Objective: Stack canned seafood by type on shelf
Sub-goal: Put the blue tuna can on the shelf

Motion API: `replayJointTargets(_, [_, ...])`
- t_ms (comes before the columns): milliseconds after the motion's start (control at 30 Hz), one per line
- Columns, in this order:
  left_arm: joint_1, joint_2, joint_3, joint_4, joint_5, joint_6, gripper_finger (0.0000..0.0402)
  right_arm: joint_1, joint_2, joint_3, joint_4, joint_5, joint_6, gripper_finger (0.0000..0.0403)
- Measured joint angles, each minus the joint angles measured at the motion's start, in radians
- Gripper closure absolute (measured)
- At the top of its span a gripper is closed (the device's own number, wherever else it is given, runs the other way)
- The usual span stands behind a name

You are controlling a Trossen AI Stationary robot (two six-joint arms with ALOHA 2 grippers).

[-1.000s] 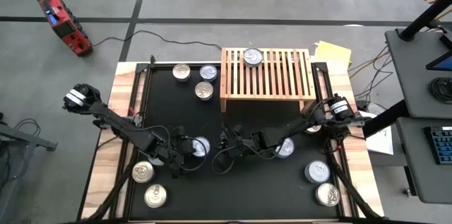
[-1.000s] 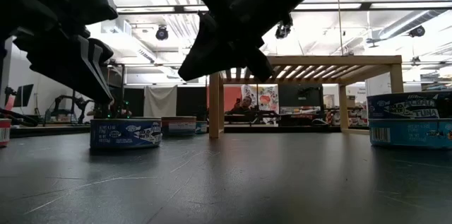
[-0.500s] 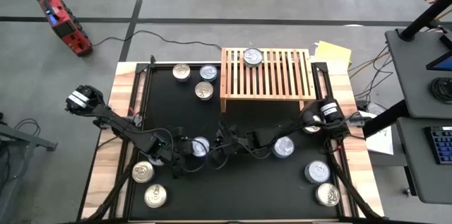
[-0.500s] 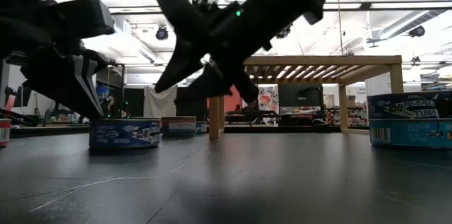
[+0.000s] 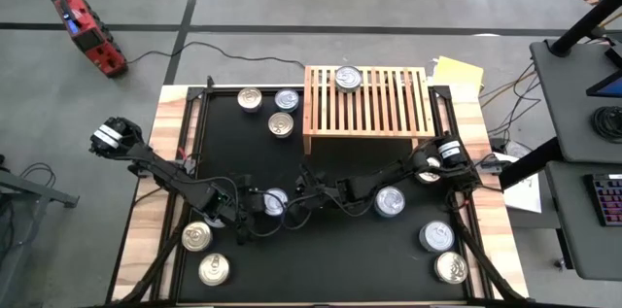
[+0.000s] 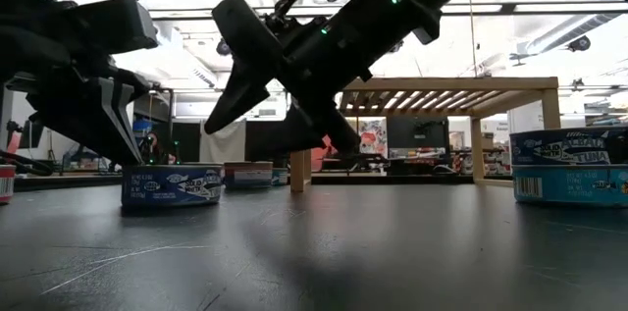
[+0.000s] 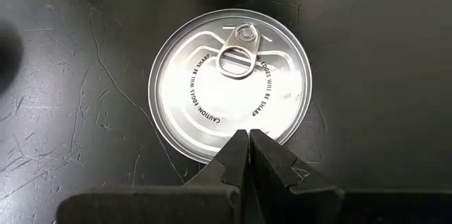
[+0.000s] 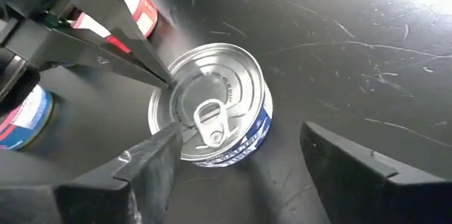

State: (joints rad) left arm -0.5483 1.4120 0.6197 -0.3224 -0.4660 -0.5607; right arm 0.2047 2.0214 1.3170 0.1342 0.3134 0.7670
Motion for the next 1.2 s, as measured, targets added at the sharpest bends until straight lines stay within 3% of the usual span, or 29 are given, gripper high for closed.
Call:
replayJointTargets(367, [-0.020,0.000,-0.008,0.002,-0.014,-0.032,0.0400,0.000,0.035,0.000,0.035,-0.008,0.000,0.0085])
replayJointTargets(800, [-0.039,0.001,-0.011,0.008,-0.024,-0.055,0.0400,-0.001,0.035,0.000,0.066,-0.033,-0.005,0.0087])
replayJointTargets(1200, [-0.042,0.001,-0.014,0.012,-0.025,-0.068,0.0400,-0.010,0.045,-0.001,0.097,-0.033,-0.005,0.0065])
